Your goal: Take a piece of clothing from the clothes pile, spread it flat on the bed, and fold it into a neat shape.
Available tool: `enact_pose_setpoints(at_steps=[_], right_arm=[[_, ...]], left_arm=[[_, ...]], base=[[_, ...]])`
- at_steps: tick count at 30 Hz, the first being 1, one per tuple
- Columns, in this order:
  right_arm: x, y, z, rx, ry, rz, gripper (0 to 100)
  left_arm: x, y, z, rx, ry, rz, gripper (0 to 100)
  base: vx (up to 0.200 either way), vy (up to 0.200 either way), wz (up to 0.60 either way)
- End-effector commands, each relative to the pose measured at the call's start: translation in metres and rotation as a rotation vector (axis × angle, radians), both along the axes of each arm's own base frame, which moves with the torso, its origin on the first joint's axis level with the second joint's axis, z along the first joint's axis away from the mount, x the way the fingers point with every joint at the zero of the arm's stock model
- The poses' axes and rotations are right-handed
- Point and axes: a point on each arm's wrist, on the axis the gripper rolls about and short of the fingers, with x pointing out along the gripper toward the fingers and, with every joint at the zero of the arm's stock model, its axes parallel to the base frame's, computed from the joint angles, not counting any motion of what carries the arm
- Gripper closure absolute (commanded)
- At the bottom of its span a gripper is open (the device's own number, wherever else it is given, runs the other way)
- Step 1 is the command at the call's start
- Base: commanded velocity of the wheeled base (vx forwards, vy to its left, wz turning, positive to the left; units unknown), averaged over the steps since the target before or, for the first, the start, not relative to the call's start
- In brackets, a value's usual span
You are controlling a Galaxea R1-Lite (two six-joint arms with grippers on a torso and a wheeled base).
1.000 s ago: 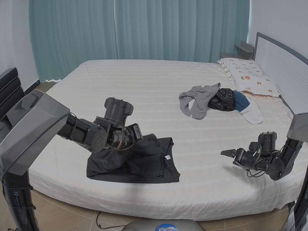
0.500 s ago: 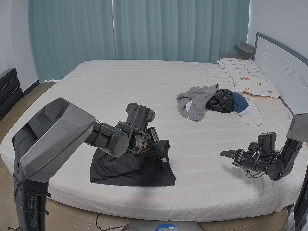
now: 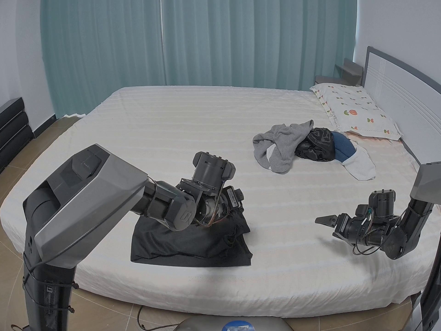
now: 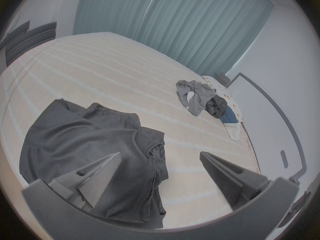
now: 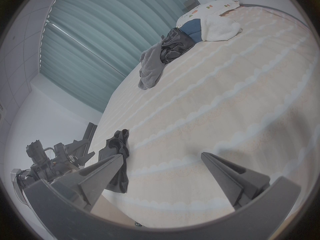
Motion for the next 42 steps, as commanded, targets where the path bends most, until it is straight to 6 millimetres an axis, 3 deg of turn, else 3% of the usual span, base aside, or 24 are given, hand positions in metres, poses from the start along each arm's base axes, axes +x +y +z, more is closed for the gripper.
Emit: enact_pose_setpoints(at_steps=[1,6,13,16,17,20,26,32,42], right_arm=[[0.000,0.000,0.000,0.000,0.002,0.001,0],[-0.002,0.002,-0.002,0.000,0.011,0.007,0],[-0.003,0.004,-0.002,-0.002,0.012,0.014,0],[-0.003,0.004,-0.002,-0.001,0.013,0.013,0],[-0.003,0.004,-0.003,-0.002,0.013,0.014,0],[-0.003,0.004,-0.003,-0.001,0.016,0.013,0],[-0.004,0.008,-0.003,-0.001,0.017,0.027,0],[-0.005,0.012,-0.004,-0.002,0.020,0.039,0],[-0.007,0.025,-0.004,-0.030,0.015,0.045,0]], left_arm=[[-0.006,0.002,0.016,-0.036,-0.015,0.014,0],[-0.021,0.019,0.024,-0.043,0.015,0.041,0],[-0.056,0.068,0.022,-0.167,0.089,0.099,0],[-0.060,0.081,0.016,-0.181,0.099,0.118,0],[-0.064,0.094,0.006,-0.187,0.122,0.154,0],[-0.069,0.105,-0.006,-0.208,0.160,0.182,0],[-0.071,0.139,-0.027,-0.361,0.188,0.237,0],[-0.069,0.144,-0.042,-0.358,0.190,0.246,0],[-0.066,0.155,-0.041,-0.397,0.193,0.296,0]], base=[[0.000,0.000,0.00],[0.000,0.000,0.00],[0.000,0.000,0.00],[0.000,0.000,0.00],[0.000,0.000,0.00],[-0.067,0.000,0.00],[-0.167,0.000,0.00],[0.000,0.000,0.00],[0.000,0.000,0.00]])
